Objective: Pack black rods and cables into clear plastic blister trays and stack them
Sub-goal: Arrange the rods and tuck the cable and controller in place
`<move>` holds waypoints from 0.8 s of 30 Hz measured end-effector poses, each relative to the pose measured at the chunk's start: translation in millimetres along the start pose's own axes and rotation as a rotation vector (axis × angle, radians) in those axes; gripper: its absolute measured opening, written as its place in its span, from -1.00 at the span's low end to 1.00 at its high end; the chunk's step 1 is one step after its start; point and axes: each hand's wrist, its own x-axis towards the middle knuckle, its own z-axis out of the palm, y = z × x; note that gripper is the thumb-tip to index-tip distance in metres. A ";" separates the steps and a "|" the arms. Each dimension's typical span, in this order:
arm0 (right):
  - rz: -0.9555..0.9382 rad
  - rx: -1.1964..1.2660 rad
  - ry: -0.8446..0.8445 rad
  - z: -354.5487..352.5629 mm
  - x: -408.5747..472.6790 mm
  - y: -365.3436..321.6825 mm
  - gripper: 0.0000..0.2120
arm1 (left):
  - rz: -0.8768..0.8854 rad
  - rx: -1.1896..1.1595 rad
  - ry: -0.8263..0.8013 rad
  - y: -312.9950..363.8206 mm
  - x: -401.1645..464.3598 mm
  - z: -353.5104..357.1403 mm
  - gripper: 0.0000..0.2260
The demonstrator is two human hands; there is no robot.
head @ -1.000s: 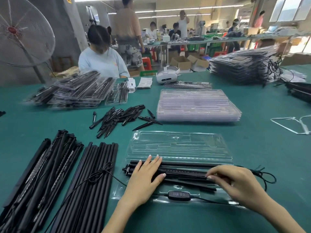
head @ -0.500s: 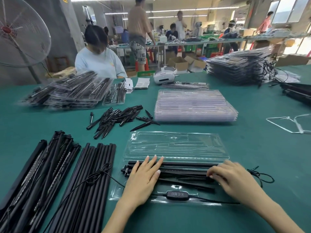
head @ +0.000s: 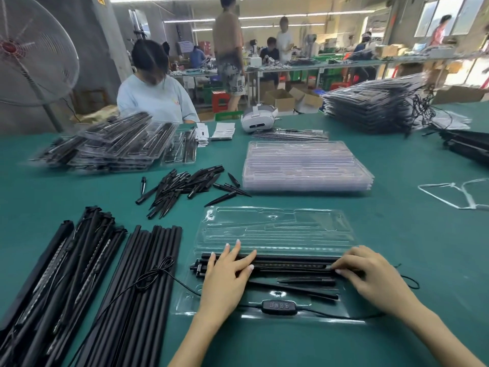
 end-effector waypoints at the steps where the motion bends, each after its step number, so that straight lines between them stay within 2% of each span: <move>1: 0.049 0.064 -0.018 -0.5 1.0 3.7 -0.82 | -0.014 -0.080 0.033 2.4 0.8 -0.9 -0.71; 3: 0.079 0.078 -0.033 -1.1 2.4 7.6 -0.79 | -0.030 -0.173 0.102 6.3 2.4 -1.6 -0.75; 5: 0.029 -0.023 -0.012 -0.1 3.8 7.8 -0.73 | -0.024 -0.139 0.119 8.5 2.7 -1.3 -0.75; 9: -0.136 -0.218 0.038 1.5 4.5 4.1 -0.57 | 0.057 0.095 0.010 5.5 -0.9 -4.1 -0.68; 14: -0.145 -0.335 0.136 -2.6 -3.3 12.3 -0.56 | 0.180 0.458 -0.098 -1.8 -11.9 -7.6 -0.55; 17: -0.001 -0.259 0.131 -19.0 -15.3 33.8 -0.33 | 0.154 0.475 -0.169 -1.2 -16.3 -5.3 -0.55; 21: 0.082 0.016 -0.113 -42.8 -37.3 60.2 -0.03 | 0.102 0.498 -0.208 4.1 -15.2 -9.4 -0.53; 24: 0.089 0.120 -0.116 -47.8 -49.8 72.6 0.00 | 0.131 0.510 -0.191 19.4 -18.9 -1.4 -0.48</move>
